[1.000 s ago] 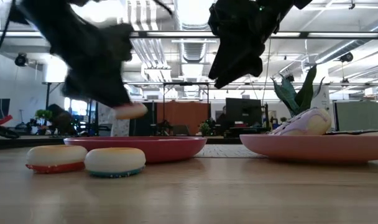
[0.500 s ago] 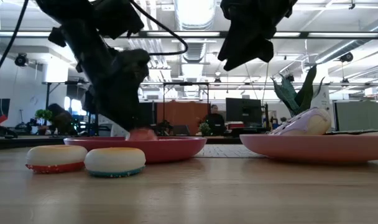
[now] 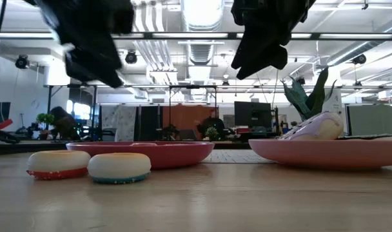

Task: Pick & Place donuts
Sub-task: Put the small red donut on the pink plate

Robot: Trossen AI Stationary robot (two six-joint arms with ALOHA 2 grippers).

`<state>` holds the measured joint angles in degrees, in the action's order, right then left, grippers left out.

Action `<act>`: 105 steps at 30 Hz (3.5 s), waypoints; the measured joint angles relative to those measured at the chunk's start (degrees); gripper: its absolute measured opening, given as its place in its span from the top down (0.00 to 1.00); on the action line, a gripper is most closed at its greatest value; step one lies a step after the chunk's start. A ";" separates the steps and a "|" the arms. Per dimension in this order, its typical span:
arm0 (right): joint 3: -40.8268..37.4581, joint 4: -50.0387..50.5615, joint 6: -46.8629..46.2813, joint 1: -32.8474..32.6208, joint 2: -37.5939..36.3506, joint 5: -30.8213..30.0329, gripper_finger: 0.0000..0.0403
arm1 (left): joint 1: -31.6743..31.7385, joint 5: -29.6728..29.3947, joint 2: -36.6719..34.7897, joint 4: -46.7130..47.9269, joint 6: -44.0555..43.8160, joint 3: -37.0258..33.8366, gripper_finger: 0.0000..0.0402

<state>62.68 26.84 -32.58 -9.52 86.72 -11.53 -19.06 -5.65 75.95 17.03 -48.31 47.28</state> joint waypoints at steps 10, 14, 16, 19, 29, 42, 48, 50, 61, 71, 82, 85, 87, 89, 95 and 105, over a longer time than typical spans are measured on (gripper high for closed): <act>-1.49 -0.14 0.74 0.00 0.02 -0.02 0.58 | -22.34 -16.55 9.31 0.88 5.06 4.91 0.68; -1.73 -0.08 1.49 0.00 0.02 -0.02 0.58 | -23.06 -16.93 16.17 3.67 6.77 8.85 0.68; -1.73 -0.08 1.49 0.00 0.02 -0.02 0.58 | -22.66 -17.21 19.23 6.04 6.92 10.97 0.68; -1.75 -0.05 1.53 0.00 0.02 -0.02 0.58 | -22.29 -17.20 22.64 7.61 6.91 13.25 0.68; -1.75 -0.06 1.91 0.00 0.03 -0.01 0.58 | -22.04 -18.56 27.85 10.91 2.36 14.41 0.68; -1.84 0.00 2.58 0.00 0.04 0.00 0.58 | -20.41 -20.79 30.07 15.67 -2.84 14.58 0.79; -1.84 0.05 2.80 0.00 0.04 -0.02 0.58 | -20.23 -19.61 28.94 17.10 -4.58 14.72 0.97; -1.84 0.01 2.98 0.02 0.04 -0.02 0.58 | -20.04 -18.24 28.69 17.53 -4.94 15.24 0.99; -2.19 -0.10 4.05 0.02 0.11 -0.02 0.58 | -18.81 -11.51 14.04 15.93 -4.13 17.53 1.00; -2.50 -15.91 18.21 -0.40 0.11 13.27 0.60 | -3.14 2.01 -1.45 -22.83 -7.38 -2.92 1.00; 0.46 -22.89 32.61 -1.53 2.39 13.56 0.48 | 4.80 6.35 -7.48 -34.08 -6.78 -11.83 1.00; 2.29 -22.69 31.26 -1.56 4.17 13.53 0.44 | 5.35 6.47 -7.13 -34.05 -3.93 -10.52 1.00; 3.77 -22.60 31.29 -1.64 5.28 13.53 0.41 | 6.07 7.15 -6.36 -34.19 -2.62 -9.48 1.00; 5.09 -20.95 31.58 -1.62 6.53 13.53 0.39 | 6.65 8.70 -5.50 -33.91 -2.08 -8.55 1.00; 9.10 -16.17 32.98 -1.53 8.80 13.49 0.38 | 7.50 11.41 -2.96 -33.47 -1.27 -6.88 1.00; 11.12 -14.67 32.72 -1.21 11.57 13.57 0.52 | 7.50 12.18 -2.91 -33.61 -0.08 -6.19 1.00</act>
<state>73.80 12.18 0.15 -10.73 98.29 2.04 -11.55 6.53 73.03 -16.58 -48.40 41.10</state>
